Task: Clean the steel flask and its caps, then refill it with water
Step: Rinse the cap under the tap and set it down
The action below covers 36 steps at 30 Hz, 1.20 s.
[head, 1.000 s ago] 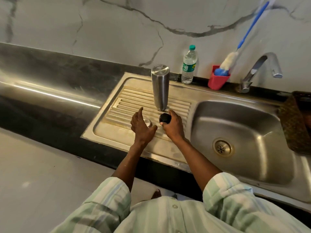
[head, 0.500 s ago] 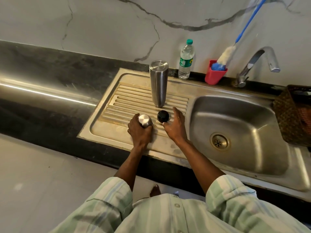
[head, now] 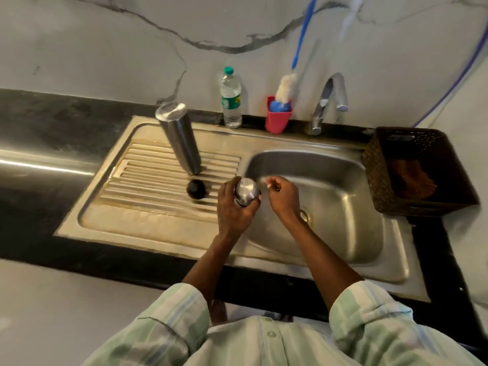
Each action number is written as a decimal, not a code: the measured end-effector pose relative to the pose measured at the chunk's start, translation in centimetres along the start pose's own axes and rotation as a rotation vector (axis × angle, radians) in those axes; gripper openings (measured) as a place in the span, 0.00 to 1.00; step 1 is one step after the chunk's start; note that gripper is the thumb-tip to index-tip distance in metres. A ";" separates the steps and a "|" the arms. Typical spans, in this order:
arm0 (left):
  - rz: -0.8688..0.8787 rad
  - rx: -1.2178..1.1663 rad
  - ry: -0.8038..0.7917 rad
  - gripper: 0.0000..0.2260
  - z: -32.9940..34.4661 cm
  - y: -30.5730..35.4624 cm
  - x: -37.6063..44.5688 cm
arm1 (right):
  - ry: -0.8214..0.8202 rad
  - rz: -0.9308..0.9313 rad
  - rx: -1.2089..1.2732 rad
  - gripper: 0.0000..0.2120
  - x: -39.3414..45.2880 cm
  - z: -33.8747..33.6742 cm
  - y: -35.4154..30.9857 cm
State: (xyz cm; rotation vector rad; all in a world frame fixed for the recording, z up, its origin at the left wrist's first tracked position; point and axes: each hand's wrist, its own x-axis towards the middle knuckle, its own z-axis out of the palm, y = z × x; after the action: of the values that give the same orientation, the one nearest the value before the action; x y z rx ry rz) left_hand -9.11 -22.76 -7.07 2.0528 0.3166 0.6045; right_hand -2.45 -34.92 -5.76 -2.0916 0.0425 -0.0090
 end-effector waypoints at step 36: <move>-0.157 -0.099 -0.348 0.29 24.0 6.9 10.3 | -0.360 0.047 -0.120 0.17 22.2 -13.1 2.2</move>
State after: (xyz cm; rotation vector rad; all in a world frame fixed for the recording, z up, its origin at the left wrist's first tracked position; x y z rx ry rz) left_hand 12.37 -39.13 -8.70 1.9718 0.2343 0.1581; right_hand 19.38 -48.13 -1.35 -2.1812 -0.1289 0.4061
